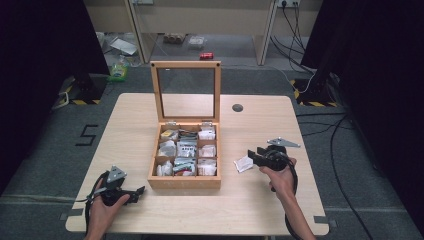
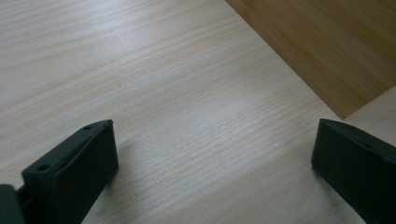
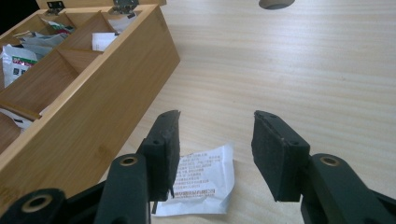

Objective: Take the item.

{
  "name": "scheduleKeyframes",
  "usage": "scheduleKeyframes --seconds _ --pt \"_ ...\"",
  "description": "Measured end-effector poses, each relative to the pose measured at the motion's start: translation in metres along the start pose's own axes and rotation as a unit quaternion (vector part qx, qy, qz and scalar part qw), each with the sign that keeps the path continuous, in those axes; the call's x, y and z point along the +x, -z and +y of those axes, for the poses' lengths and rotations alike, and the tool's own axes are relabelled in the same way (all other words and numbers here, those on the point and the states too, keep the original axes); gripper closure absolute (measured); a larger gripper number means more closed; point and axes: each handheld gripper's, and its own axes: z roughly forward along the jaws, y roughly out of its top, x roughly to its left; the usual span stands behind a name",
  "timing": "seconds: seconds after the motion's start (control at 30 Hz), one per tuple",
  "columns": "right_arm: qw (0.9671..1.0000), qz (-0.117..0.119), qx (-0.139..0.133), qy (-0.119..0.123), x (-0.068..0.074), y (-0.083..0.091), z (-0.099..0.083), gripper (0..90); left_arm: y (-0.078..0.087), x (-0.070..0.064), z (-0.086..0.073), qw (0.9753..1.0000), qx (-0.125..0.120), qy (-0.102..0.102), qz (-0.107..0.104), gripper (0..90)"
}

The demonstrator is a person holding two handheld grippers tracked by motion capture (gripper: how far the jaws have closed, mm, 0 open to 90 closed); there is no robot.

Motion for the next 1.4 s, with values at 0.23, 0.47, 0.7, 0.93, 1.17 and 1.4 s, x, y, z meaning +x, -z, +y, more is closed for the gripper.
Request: scheduleKeyframes --seconds 0.23,0.47,0.7,0.93,1.17,1.4 --pt "1.0000 -0.005 -0.007 0.003 0.000 0.001 0.007 50.1 0.000 0.000 0.000 1.0000 0.000 0.000 0.000 0.0" --pt "0.9999 0.003 -0.015 -0.003 -0.004 0.002 0.015 48.6 -0.001 0.001 0.001 1.0000 0.001 0.000 0.000 0.0" --pt "0.9997 0.007 -0.022 0.001 -0.007 0.002 0.020 45.9 -0.001 0.001 0.001 1.0000 0.000 0.000 0.000 0.0" --pt "0.9996 0.014 -0.025 -0.001 -0.005 0.001 0.025 42.0 -0.001 0.001 0.001 1.0000 0.000 0.000 0.000 0.0" --pt "0.9994 0.024 -0.024 0.004 -0.002 -0.004 0.028 35.6 -0.001 0.001 0.001 1.0000 0.001 0.000 0.000 0.0" --pt "0.9990 0.035 -0.025 0.009 0.003 -0.010 0.037 31.7 -0.001 0.001 0.001 1.0000 0.000 0.000 0.000 0.0"
